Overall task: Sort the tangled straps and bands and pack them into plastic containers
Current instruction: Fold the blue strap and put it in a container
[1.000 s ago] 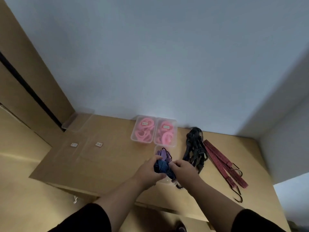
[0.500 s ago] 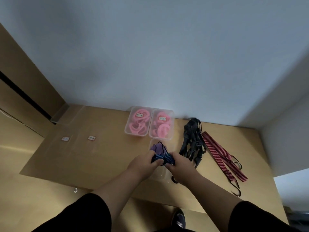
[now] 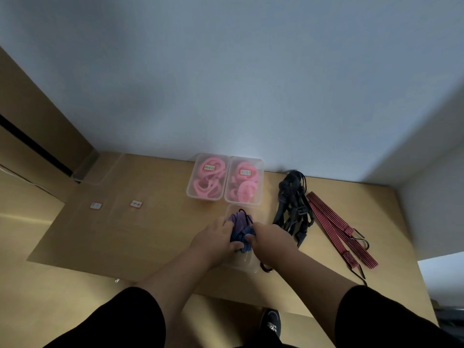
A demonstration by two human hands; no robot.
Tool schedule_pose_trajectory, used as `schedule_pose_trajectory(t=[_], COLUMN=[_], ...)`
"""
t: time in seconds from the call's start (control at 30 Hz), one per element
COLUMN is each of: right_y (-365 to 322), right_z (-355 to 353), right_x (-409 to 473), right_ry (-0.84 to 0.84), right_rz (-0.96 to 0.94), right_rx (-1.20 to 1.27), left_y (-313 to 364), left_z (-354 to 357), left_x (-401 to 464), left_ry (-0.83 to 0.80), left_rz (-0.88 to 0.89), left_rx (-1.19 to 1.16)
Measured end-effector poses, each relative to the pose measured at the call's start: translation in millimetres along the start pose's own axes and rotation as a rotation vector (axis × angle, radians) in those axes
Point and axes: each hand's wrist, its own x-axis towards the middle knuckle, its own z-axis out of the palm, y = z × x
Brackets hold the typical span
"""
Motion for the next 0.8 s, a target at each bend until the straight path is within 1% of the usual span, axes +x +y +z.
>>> schedule_pose_trajectory(t=[0.1, 0.2, 0.3, 0.37, 0.43, 0.53, 0.63, 0.73, 0.8], right_y=[-0.6, 5.8, 18.0, 24.1, 27.1, 27.1, 29.2, 30.2, 29.0], right_z=[5.7, 14.0, 23.5, 27.8, 31.0, 29.8, 32.0, 35.2, 35.7], right_x=[6.2, 7.0, 2.8, 0.8, 3.3, 10.6, 12.2, 11.2, 10.9], right_ry=[0.021, 0.133, 0.262, 0.280, 0.278, 0.238, 0.229, 0.305, 0.355], right_rz=[-0.021, -0.086, -0.214, -0.283, -0.323, -0.313, -0.288, -0.280, -0.265], right_rx=[-0.053, -0.055, -0.142, -0.238, -0.272, -0.223, -0.232, -0.254, -0.267], left_y=[-2.7, -6.6, -10.1, -10.0, -8.1, -4.3, -2.8, -3.6, -5.6], left_z=[4.0, 9.0, 11.4, 11.6, 13.4, 19.4, 25.0, 28.4, 31.7], left_x=[2.3, 5.3, 6.7, 6.9, 8.9, 9.9, 8.2, 5.5, 3.8], left_ry=[0.074, 0.136, 0.092, 0.058, 0.027, 0.011, 0.037, 0.086, 0.121], left_rz=[0.023, 0.025, 0.058, 0.074, 0.080, 0.057, 0.046, 0.059, 0.086], left_rx=[-0.033, 0.005, 0.097, 0.099, 0.046, -0.041, -0.080, -0.109, -0.079])
